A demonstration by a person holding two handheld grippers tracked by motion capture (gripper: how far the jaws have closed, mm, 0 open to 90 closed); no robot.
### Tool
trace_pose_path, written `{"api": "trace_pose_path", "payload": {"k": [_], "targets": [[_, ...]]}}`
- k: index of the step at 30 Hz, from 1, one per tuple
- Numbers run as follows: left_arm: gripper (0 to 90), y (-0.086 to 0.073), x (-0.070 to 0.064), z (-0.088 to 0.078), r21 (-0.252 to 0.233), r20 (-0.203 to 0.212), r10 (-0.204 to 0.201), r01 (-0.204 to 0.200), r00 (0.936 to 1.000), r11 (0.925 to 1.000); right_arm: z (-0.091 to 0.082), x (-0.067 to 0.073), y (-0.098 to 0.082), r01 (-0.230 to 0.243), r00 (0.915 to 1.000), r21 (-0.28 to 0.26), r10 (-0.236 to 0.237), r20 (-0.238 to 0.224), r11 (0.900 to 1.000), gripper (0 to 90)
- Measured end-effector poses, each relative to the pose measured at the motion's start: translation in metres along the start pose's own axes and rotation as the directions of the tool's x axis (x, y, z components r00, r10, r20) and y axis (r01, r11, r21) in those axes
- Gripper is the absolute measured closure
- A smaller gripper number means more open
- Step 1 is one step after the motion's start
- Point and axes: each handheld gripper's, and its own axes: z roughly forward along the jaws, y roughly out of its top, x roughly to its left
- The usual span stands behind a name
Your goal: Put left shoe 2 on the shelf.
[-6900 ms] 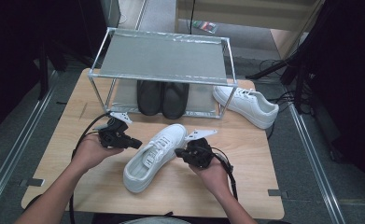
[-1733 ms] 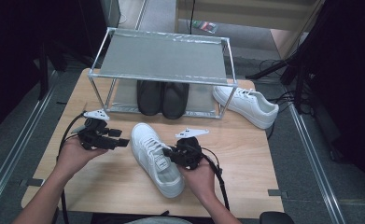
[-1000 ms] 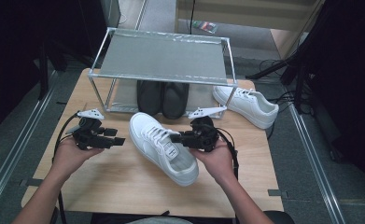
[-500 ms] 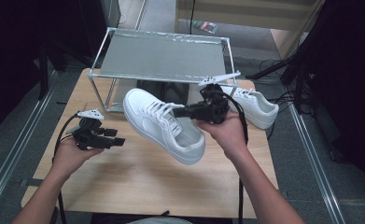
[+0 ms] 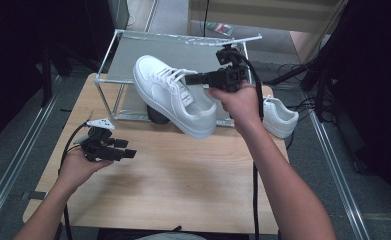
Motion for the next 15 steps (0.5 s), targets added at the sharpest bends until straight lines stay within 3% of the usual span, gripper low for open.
{"api": "trace_pose_path", "payload": {"k": [5,9,12,15], "targets": [[40.7,0.001,-0.003,0.003,0.018,0.0,0.015,-0.015,0.9999,0.9997,0.012,-0.01,0.022,-0.014,0.9961,-0.054,0.019,0.086,0.998,82.6],[40.6,0.002,-0.007,0.006,0.03,0.009,0.033,-0.034,0.9994,0.999,0.026,-0.021,0.037,-0.05,0.9881,-0.096,0.063,0.14,0.994,82.7],[40.5,0.003,-0.009,0.009,0.037,0.021,0.045,-0.046,0.9988,0.9983,0.038,-0.028,0.047,-0.092,0.9759,-0.13,0.115,0.186,0.987,82.6],[40.5,0.004,-0.012,0.01,0.04,0.04,0.059,-0.06,0.9975,0.9974,0.051,-0.038,0.056,-0.118,0.9577,-0.168,0.157,0.241,0.979,82.5]]}}
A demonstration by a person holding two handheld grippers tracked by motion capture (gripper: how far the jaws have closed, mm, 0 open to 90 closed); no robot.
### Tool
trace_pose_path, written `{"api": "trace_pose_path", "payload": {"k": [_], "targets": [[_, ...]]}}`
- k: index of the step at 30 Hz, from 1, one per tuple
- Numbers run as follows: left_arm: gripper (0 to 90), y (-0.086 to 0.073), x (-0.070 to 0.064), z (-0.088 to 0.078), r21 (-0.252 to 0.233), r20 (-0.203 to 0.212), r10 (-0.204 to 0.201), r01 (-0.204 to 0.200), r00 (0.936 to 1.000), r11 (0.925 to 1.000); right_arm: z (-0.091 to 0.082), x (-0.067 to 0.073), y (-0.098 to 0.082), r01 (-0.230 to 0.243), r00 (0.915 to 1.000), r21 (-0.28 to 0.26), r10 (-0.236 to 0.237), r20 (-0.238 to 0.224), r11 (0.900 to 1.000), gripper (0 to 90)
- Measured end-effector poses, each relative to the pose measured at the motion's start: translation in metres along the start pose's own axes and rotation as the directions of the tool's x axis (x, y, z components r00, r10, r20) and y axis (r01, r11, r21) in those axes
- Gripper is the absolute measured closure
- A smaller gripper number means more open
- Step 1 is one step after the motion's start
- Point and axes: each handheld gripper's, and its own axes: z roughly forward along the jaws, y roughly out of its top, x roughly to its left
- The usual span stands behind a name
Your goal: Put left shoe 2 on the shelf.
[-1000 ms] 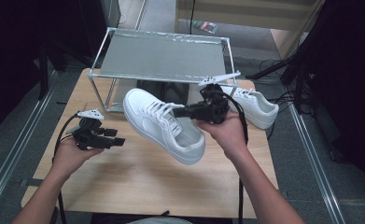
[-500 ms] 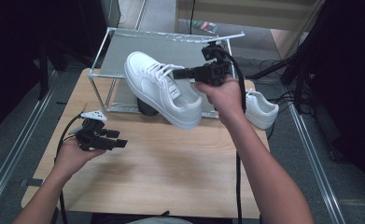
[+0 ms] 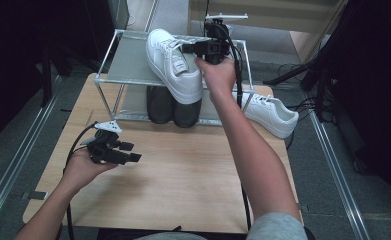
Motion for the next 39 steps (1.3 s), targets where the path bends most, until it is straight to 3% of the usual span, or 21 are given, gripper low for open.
{"api": "trace_pose_path", "payload": {"k": [6,11,14,16,17,21,23,30,34,39], "targets": [[40.6,0.002,-0.003,0.003,0.006,0.015,0.014,-0.014,0.9998,0.9999,0.031,-0.008,0.014,-0.059,0.9934,-0.026,0.061,0.098,0.998,83.2],[40.6,0.004,-0.005,0.006,0.016,0.026,0.028,-0.028,0.9993,0.9995,0.052,-0.012,0.024,-0.139,0.9747,-0.052,0.146,0.169,0.989,83.3],[40.6,0.004,-0.006,0.007,0.018,0.033,0.032,-0.033,0.9989,0.9993,0.061,-0.009,0.027,-0.142,0.9622,-0.075,0.156,0.223,0.987,83.1],[40.6,0.005,-0.007,0.008,0.021,0.038,0.037,-0.038,0.9986,0.9991,0.064,-0.008,0.028,-0.148,0.9586,-0.08,0.163,0.234,0.986,83.0],[40.6,0.005,-0.008,0.008,0.02,0.04,0.038,-0.038,0.9985,0.9991,0.069,-0.007,0.028,-0.158,0.9511,-0.095,0.177,0.253,0.983,82.9],[40.6,0.005,-0.01,0.011,0.025,0.042,0.046,-0.047,0.9981,0.9986,0.076,-0.007,0.026,-0.204,0.9348,-0.117,0.229,0.272,0.972,82.1],[40.6,0.005,-0.009,0.011,0.032,0.041,0.05,-0.051,0.9979,0.9982,0.078,-0.007,0.026,-0.211,0.9347,-0.12,0.236,0.266,0.97,81.2],[40.5,0.005,-0.009,0.012,0.042,0.041,0.059,-0.06,0.9974,0.9973,0.075,-0.01,0.027,-0.177,0.9463,-0.067,0.189,0.262,0.982,74.9],[40.5,0.005,-0.009,0.013,0.047,0.031,0.064,-0.065,0.9975,0.9968,0.073,-0.011,0.027,-0.127,0.9583,-0.034,0.131,0.254,0.991,69.6],[40.5,0.005,-0.01,0.013,0.051,0.029,0.066,-0.067,0.9974,0.9965,0.07,-0.01,0.025,-0.097,0.9684,-0.02,0.099,0.229,0.995,62.8]]}}
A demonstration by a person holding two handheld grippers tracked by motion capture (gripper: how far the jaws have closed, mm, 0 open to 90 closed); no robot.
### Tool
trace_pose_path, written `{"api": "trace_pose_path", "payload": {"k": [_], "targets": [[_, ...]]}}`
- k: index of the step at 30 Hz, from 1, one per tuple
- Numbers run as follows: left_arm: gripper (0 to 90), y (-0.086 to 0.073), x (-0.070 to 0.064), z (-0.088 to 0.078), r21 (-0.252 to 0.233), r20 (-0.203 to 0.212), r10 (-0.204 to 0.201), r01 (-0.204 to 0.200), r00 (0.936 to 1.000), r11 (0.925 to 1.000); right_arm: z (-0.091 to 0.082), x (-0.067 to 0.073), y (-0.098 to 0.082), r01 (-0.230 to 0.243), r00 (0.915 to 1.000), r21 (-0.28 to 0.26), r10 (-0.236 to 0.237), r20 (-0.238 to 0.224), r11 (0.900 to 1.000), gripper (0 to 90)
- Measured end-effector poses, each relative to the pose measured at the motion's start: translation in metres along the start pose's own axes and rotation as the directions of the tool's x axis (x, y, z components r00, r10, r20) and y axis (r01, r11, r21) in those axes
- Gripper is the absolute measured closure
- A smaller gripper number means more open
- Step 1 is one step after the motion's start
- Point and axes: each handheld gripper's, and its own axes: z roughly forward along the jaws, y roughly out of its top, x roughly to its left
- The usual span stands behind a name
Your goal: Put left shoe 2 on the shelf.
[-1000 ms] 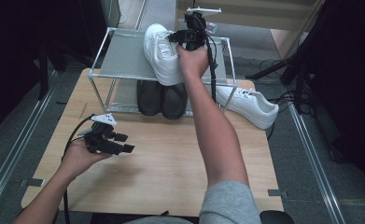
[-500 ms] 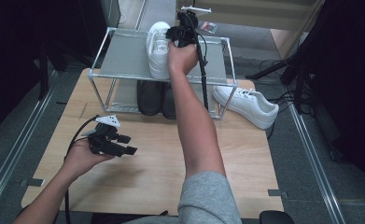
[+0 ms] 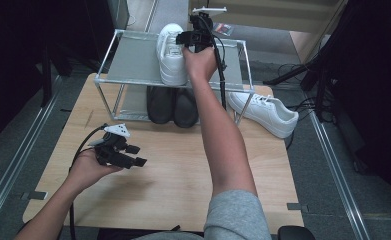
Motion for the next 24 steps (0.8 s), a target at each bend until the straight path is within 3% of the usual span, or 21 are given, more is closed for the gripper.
{"api": "trace_pose_path", "payload": {"k": [3,17,24], "targets": [[40.5,0.0,0.0,0.0,0.004,0.0,0.002,-0.002,1.0,1.0,-0.002,-0.001,-0.001,0.049,0.9987,0.022,-0.049,-0.013,0.999,60.3],[40.2,0.0,0.001,0.001,0.019,-0.005,0.008,-0.008,1.0,0.9998,-0.038,-0.008,-0.004,0.105,0.9874,0.039,-0.1,-0.123,0.994,60.5],[40.1,0.0,0.001,0.001,0.019,-0.005,0.009,-0.009,0.9999,0.9998,-0.065,-0.009,-0.01,0.173,0.9709,0.026,-0.166,-0.172,0.985,60.6]]}}
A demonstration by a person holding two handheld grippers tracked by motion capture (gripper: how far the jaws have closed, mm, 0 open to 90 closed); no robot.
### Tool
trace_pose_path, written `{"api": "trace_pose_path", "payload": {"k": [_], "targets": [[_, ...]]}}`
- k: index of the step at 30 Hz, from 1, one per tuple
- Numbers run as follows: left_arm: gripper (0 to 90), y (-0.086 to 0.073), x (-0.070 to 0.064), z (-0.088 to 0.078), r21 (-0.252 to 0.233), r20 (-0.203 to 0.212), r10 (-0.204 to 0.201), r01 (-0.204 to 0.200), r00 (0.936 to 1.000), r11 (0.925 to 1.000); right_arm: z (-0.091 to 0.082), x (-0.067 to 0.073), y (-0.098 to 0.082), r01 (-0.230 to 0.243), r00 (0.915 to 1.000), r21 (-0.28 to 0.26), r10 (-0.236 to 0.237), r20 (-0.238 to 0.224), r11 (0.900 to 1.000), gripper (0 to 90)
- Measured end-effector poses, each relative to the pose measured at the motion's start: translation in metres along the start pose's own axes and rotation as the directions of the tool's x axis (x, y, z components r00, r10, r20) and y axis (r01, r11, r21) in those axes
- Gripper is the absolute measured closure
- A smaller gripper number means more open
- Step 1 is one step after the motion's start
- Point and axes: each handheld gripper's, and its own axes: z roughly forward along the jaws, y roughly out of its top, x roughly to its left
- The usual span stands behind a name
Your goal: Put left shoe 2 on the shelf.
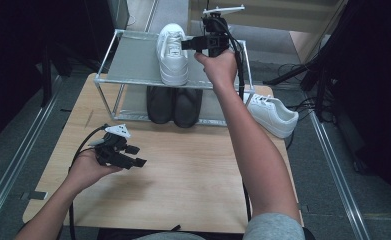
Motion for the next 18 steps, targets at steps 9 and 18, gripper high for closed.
{"api": "trace_pose_path", "payload": {"k": [9,18], "targets": [[39.9,-0.001,0.001,-0.001,-0.008,-0.002,-0.013,0.013,0.9999,0.9999,-0.028,0.007,-0.025,0.108,0.9924,-0.019,-0.109,-0.057,0.994,59.5],[39.8,-0.001,0.002,-0.003,-0.011,-0.007,-0.016,0.016,0.9998,0.9998,-0.044,0.012,-0.056,0.19,0.9754,-0.019,-0.191,-0.111,0.982,56.5]]}}
